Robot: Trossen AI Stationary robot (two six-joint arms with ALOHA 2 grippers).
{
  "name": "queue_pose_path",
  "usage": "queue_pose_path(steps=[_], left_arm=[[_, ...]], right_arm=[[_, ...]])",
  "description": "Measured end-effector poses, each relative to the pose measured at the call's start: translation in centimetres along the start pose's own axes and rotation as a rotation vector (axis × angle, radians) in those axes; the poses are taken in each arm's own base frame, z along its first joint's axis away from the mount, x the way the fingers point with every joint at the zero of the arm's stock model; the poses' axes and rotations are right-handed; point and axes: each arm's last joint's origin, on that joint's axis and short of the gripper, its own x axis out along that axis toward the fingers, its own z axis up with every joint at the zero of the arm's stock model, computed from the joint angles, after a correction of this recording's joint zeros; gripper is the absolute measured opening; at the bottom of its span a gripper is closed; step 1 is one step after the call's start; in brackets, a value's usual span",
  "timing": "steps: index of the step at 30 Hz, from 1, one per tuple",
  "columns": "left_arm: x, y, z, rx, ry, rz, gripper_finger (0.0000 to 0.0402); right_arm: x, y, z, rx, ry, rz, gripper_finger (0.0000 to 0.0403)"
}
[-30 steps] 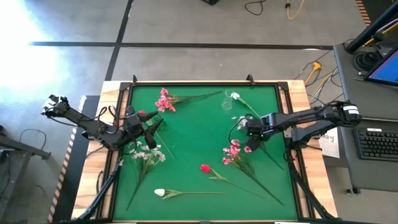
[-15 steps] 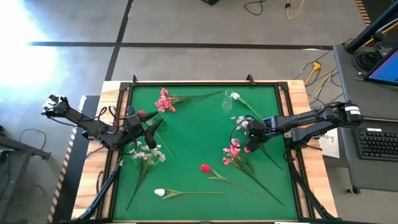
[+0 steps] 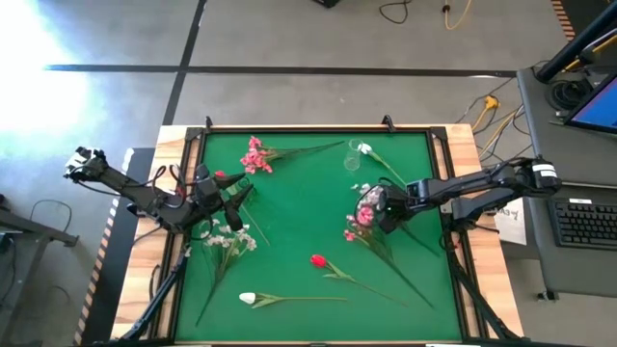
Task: Sort flowers into vase by color
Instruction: Put the right white flowers into the transparent vase
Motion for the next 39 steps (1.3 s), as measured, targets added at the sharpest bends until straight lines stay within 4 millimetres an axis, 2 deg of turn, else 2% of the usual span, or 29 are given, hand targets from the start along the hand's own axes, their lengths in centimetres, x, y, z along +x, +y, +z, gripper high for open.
queue_pose_path(steps=[11,20,24,33,39], left_arm=[[0.0,0.0,-0.1,0.006,0.003,0.001,0.0168],[0.0,0.0,0.0,0.006,0.003,0.001,0.0168],[0.0,0.0,0.0,0.006,0.003,0.001,0.0168],[0.0,0.0,-0.1,0.006,0.003,0.001,0.0168],[0.0,0.0,0.0,0.005,0.003,0.001,0.0168]], right_arm=[[-0.2,0.0,-0.1,0.0,0.031,0.022,0.0054],[-0.5,-0.1,-0.2,-0.009,0.027,0.034,0.0041],[-0.5,-0.1,-0.3,-0.008,0.048,0.046,0.0065],[-0.6,-1.1,-1.1,-0.002,0.125,-0.074,0.0167],[-0.6,-1.2,-1.2,-0.008,0.161,-0.062,0.0217]])
